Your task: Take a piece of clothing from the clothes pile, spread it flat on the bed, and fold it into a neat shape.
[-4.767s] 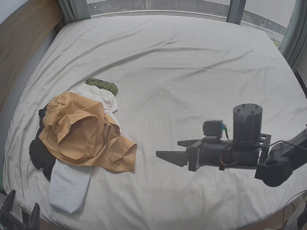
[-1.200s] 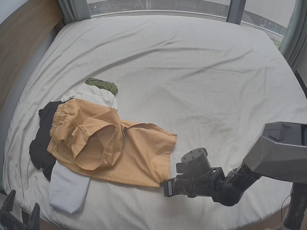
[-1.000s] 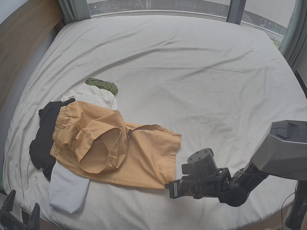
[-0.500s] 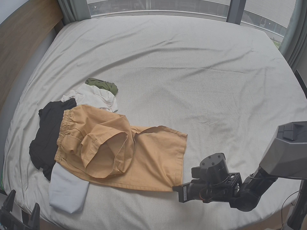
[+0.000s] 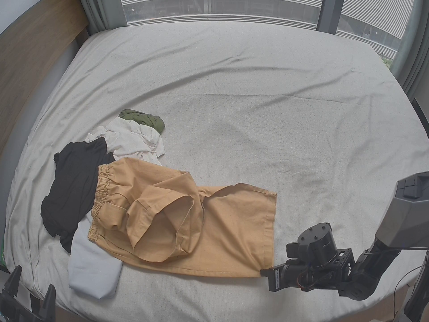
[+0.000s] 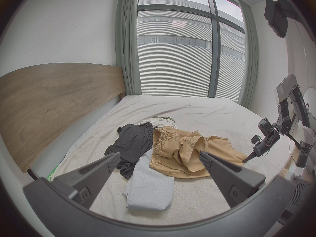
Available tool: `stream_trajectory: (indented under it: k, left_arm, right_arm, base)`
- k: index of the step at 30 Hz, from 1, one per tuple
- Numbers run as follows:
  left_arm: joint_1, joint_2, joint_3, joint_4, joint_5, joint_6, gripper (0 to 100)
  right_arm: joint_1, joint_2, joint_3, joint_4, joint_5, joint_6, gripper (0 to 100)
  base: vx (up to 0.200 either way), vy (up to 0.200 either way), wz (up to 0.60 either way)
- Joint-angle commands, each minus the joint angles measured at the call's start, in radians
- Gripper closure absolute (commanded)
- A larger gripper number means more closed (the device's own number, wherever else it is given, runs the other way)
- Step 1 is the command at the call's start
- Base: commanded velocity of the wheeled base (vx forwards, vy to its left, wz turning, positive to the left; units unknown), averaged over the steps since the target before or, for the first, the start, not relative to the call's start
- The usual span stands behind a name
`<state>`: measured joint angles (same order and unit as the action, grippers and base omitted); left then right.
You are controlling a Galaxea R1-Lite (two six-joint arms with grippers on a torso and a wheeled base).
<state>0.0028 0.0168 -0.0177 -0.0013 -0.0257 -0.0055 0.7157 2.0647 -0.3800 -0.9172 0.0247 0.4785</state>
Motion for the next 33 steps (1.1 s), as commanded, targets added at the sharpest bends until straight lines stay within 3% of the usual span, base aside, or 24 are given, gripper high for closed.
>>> stream_trajectory:
  k: [1,21,33]
  left_arm:
    - [0.000,-0.015,0.018,0.000,0.000,-0.001,0]
    - [0.000,-0.015,0.018,0.000,0.000,0.001,0]
    - [0.000,-0.015,0.018,0.000,0.000,0.001,0]
  right_arm:
    - [-0.022,-0.040,0.049,-0.005,-0.005,0.002,100]
    - [-0.137,-0.140,0.266,-0.006,0.000,0.000,100]
    - [-0.220,-0.138,0.380,-0.091,0.004,-0.040,100]
  base:
    - [0.000,0.000,0.00]
    - [0.000,0.000,0.00]
    - [0.000,0.000,0.00]
